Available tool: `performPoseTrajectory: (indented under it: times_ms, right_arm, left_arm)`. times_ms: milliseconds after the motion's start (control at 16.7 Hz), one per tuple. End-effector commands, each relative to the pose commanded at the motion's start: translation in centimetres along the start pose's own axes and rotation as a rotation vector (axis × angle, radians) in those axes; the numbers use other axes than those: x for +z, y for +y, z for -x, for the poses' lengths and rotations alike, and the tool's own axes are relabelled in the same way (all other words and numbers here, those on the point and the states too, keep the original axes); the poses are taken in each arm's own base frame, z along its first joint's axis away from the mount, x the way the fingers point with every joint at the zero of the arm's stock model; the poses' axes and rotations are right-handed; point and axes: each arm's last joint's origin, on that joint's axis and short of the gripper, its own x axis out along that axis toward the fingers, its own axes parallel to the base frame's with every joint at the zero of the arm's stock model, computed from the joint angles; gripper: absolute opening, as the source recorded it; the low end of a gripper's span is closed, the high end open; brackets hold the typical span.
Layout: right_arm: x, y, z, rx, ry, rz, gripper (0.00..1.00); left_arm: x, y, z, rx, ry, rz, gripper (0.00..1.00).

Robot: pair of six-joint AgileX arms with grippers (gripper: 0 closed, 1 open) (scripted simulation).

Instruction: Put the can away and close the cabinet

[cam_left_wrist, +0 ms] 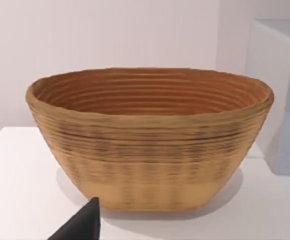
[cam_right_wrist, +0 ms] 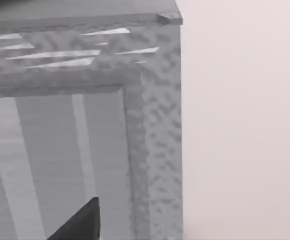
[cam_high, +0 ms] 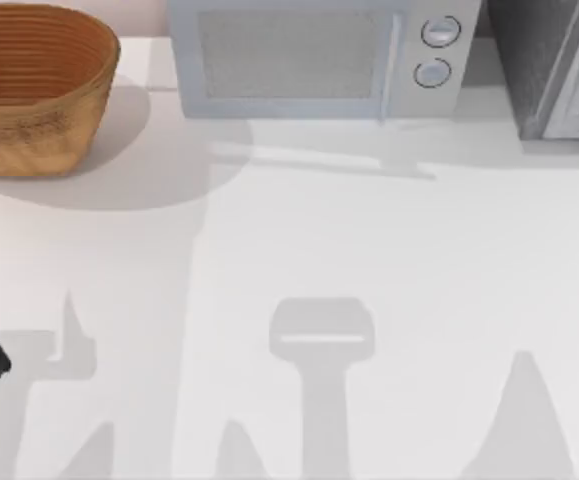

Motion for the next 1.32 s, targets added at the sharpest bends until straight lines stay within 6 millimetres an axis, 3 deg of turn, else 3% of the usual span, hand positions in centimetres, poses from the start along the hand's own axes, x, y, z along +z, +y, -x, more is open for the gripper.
performPoseTrajectory:
  times_ms: [240,420,900,1140,1320]
  right_arm:
    - [7.3,4.0,1.9,-0.003,-0.010,0.020,1.00]
    - [10.3,6.6,3.2,-0.004,-0.024,0.044,1.00]
    - [10.9,7.2,3.3,-0.005,-0.028,0.051,1.00]
    - [11.0,9.1,0.5,0.001,-0.028,0.046,1.00]
    - [11.0,12.3,-2.7,0.000,-0.027,0.043,1.00]
  left_arm:
    - [0.0,0.0,0.0,0.000,0.000,0.000,1.00]
    - [0.0,0.0,0.0,0.000,0.000,0.000,1.00]
    - [0.0,0.0,0.0,0.000,0.000,0.000,1.00]
    - [0.0,0.0,0.0,0.000,0.000,0.000,1.00]
    - [0.0,0.0,0.0,0.000,0.000,0.000,1.00]
